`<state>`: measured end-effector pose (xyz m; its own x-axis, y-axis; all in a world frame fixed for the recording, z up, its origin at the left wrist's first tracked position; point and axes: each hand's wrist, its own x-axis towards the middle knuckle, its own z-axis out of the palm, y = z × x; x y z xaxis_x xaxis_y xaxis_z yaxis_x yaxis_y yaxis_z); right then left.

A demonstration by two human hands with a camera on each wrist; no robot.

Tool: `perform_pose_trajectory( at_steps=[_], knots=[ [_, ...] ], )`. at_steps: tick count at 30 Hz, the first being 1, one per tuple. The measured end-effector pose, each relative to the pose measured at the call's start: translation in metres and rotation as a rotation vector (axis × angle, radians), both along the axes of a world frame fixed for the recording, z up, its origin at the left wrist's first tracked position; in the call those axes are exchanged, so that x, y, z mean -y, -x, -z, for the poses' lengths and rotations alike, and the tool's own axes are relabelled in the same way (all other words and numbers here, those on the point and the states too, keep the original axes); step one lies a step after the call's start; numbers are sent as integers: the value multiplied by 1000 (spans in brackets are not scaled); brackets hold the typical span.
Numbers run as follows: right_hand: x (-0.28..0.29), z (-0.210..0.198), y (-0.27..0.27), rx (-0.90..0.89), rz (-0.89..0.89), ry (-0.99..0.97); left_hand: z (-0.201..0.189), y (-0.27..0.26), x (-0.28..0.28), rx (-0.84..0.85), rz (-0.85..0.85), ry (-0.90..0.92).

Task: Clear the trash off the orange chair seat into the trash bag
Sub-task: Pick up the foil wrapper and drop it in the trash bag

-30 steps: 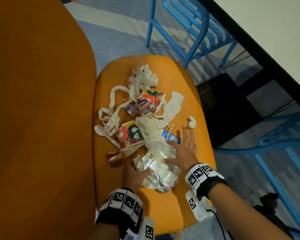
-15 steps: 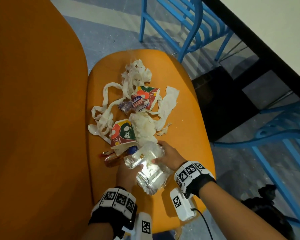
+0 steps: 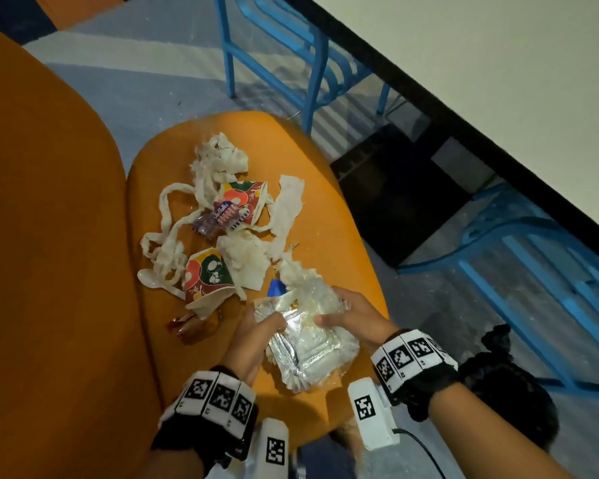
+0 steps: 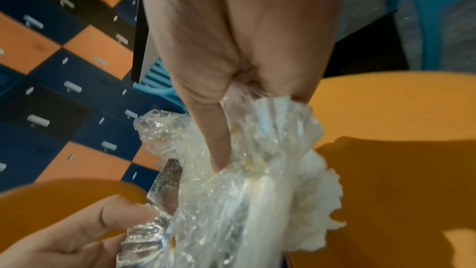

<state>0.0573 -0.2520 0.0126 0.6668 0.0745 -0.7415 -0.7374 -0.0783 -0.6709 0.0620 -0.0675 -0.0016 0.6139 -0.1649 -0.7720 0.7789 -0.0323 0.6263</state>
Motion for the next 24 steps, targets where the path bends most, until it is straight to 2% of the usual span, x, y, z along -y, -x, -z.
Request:
perform_pose_trajectory(
  at_steps=[3, 8, 13, 18, 24],
  knots=[
    [36, -14, 28, 11, 142, -19, -25, 6, 36, -26, 113, 30],
    [108, -27, 104, 38, 360, -57, -54, 43, 120, 37, 329, 58],
    [187, -23, 203, 45, 559, -70, -43, 107, 216, 46, 509, 53],
    [272, 17, 297, 13, 669, -41, 3, 185, 315, -13, 642, 55],
    [351, 121, 358, -91, 711, 87, 120, 245, 401, -11, 650, 29]
  ],
)
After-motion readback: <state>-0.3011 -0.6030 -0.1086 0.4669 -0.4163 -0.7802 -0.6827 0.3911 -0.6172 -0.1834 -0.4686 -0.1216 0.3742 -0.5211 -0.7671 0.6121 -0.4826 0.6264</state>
